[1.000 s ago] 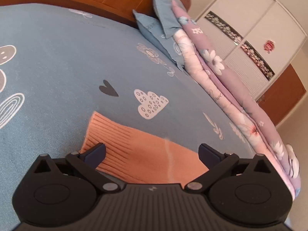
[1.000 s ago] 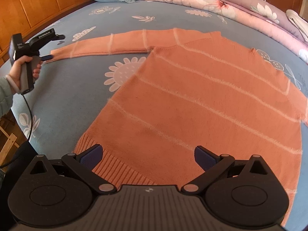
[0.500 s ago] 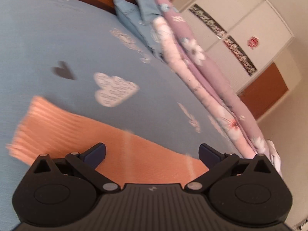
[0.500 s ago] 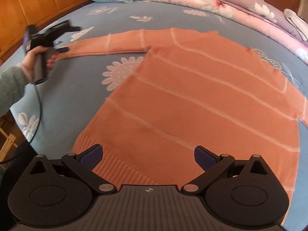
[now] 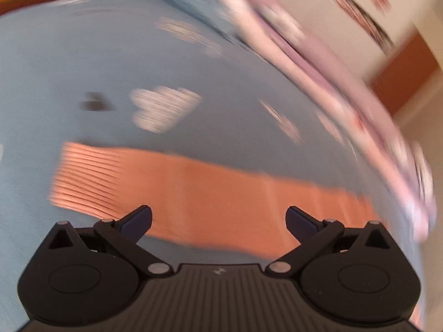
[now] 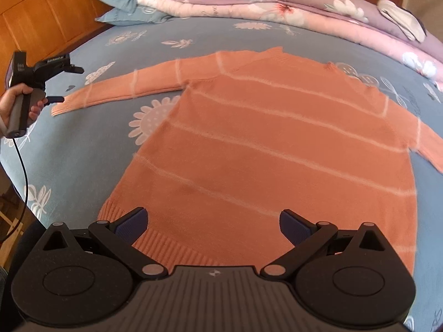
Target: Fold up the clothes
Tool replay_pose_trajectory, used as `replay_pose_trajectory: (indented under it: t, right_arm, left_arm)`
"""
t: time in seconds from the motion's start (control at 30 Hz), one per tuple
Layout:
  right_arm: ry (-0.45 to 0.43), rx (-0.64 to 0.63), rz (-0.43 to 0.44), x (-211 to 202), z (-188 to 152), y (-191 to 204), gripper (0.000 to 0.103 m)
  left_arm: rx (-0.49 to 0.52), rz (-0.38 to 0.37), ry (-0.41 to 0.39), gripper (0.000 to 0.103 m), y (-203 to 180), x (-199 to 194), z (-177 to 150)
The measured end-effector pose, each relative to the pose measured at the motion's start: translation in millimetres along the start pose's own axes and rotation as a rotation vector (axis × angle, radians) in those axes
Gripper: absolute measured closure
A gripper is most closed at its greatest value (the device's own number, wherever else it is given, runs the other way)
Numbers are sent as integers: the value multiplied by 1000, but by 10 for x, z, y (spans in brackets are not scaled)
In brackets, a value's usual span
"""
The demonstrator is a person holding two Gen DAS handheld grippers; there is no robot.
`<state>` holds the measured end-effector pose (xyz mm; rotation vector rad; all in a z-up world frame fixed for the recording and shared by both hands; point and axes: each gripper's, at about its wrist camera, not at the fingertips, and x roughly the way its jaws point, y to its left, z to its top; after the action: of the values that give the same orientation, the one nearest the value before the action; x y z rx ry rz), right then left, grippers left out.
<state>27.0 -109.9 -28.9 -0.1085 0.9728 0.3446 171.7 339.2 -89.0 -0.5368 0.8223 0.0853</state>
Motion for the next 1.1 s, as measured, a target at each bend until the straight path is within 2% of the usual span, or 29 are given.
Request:
replay_pose_trajectory:
  t: [0.1, 0.2, 0.37, 0.5, 0.7, 0.93, 1.1]
  right_arm:
    - [31, 61, -62, -31, -30, -131, 0]
    - [31, 128, -94, -98, -82, -310, 0]
    - [-2, 224, -113, -263, -253, -628, 0]
    - [-7, 296, -118, -337, -432, -867, 0]
    - [3, 392, -114, -367, -629, -1138, 0]
    - [-4, 412, -122, -400, -677, -1251, 0]
    - [4, 413, -126, -375, -657, -1283, 0]
  left_arm:
    - [184, -29, 144, 1, -810, 79, -218]
    - [334, -86, 225, 1, -1530, 108, -571]
    - [456, -136, 311, 1, -2340, 174, -1148]
    - [523, -111, 370, 1, -2693, 249, -1553]
    - [596, -42, 436, 1, -2847, 382, -1958]
    - [470, 47, 511, 1, -2461, 491, -2039]
    - [462, 42, 505, 1, -2377, 356, -2079]
